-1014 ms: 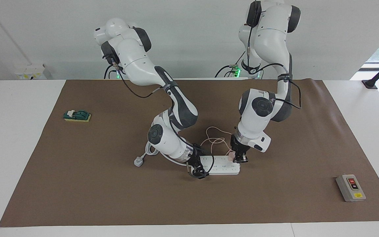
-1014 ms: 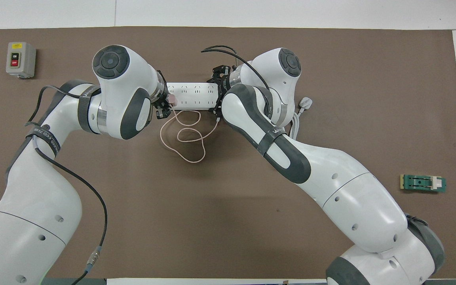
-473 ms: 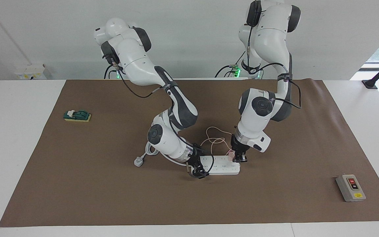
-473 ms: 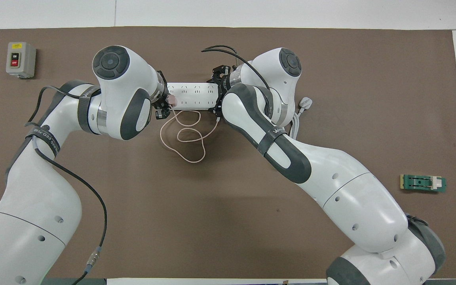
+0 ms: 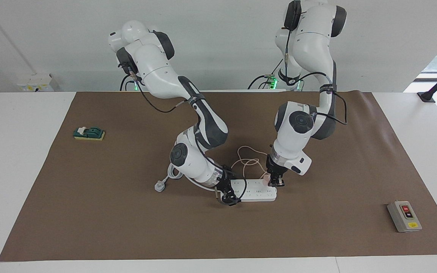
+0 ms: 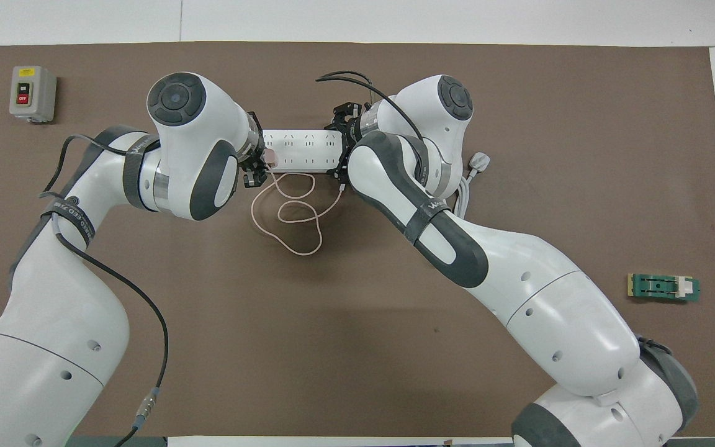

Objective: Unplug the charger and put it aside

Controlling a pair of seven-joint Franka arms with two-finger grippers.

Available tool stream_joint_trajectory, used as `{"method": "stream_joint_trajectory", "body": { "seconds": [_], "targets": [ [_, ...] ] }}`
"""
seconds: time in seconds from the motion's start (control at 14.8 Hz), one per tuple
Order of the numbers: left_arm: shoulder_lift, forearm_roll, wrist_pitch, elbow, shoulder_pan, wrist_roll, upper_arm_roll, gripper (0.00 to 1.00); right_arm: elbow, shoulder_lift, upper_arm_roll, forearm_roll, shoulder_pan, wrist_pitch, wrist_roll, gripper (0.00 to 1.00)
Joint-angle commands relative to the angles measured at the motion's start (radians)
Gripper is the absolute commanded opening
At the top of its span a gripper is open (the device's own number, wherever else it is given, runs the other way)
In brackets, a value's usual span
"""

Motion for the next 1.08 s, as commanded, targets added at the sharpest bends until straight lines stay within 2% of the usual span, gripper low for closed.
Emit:
{"method": "stream_joint_trajectory", "body": {
  "seconds": [0.0, 0.41, 1.01],
  "targets": [
    [-0.028, 0.004, 0.014, -0.037, -0.022, 0.004, 0.012, 0.00, -0.012, -0.001, 0.003, 0.018, -0.001, 0.027, -0.030, 0.67],
    [-0.052, 0.004, -0.016, -0.032, -0.022, 0.004, 0.012, 0.00, -0.015, -0.009, 0.003, 0.018, -0.006, 0.020, -0.030, 0.68],
    [-0.200, 0.004, -0.176, -0.043, 0.005, 0.024, 0.012, 0.00, -0.018, -0.010, 0.003, 0.018, -0.001, 0.027, -0.030, 0.70]
  ]
}}
